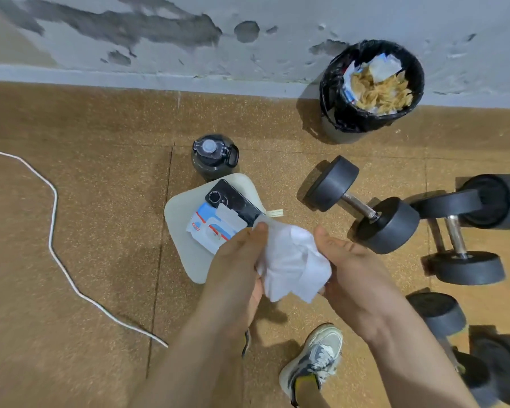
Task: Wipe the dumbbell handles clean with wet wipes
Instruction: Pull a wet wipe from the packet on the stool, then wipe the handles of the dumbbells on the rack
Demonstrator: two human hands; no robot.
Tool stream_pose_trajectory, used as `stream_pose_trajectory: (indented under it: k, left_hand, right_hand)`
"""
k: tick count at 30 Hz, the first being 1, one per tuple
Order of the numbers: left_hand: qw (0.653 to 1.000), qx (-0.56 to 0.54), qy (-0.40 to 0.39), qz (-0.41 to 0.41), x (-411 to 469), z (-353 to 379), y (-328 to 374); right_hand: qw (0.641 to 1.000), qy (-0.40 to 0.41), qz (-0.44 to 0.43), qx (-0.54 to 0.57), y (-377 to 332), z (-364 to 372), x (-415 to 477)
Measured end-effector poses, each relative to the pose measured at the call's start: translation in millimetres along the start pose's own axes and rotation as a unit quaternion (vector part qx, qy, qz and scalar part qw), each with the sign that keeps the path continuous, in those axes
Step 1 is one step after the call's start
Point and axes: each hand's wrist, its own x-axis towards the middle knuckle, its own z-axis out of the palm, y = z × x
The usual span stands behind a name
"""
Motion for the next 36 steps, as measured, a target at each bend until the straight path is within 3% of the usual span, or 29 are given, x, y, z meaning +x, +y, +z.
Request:
stream_pose_trajectory:
  k: [4,8,14,19,22,26,29,31,34,36]
  left_hand:
    - [0.993,0.097,-0.004,0.063,-55.0,36.3,12.2]
    - [0.983,0.126,-0.01,0.134,-122.7,76.3,30.9]
    - [0.962,0.079,0.015,0.261,-239.5,136.0,53.5]
    - [0.973,0.016,-0.035,0.229,-304.5,173.7,55.0]
    - [0.97,0.033,-0.113,0.214,-329.7,199.3,51.8]
    - [0.962,0.032,-0.243,0.124,-359.5,220.1,53.3]
    - [0.949,0.118,-0.268,0.12,-368.2,232.3,53.2]
    - [0.916,0.205,-0.256,0.23,-369.6,241.3,51.2]
    - [0.82,0.34,-0.233,0.398,-378.6,254.4,48.3]
    - [0.788,0.378,-0.247,0.419,-385.5,265.2,44.8]
  right_hand:
    - [1.0,-0.023,-0.014,-0.008,-24.4,-21.9,-52.9]
    - [0.98,-0.013,-0.127,-0.152,-50.2,-46.5,-117.5]
    - [0.979,0.028,-0.196,-0.054,-104.6,-103.0,-233.1]
    - [0.979,0.067,-0.187,0.052,-138.2,-154.5,-326.6]
    - [0.969,0.106,-0.181,0.131,-148.2,-174.5,-370.9]
    - [0.942,0.196,-0.2,0.183,-142.2,-185.3,-408.8]
    - [0.911,0.304,-0.198,0.195,-130.4,-187.0,-421.5]
    - [0.881,0.389,-0.219,0.155,-119.2,-186.5,-427.6]
    - [0.779,0.556,-0.288,-0.031,-92.4,-185.7,-439.2]
    - [0.712,0.617,-0.307,-0.134,-77.6,-189.0,-447.8]
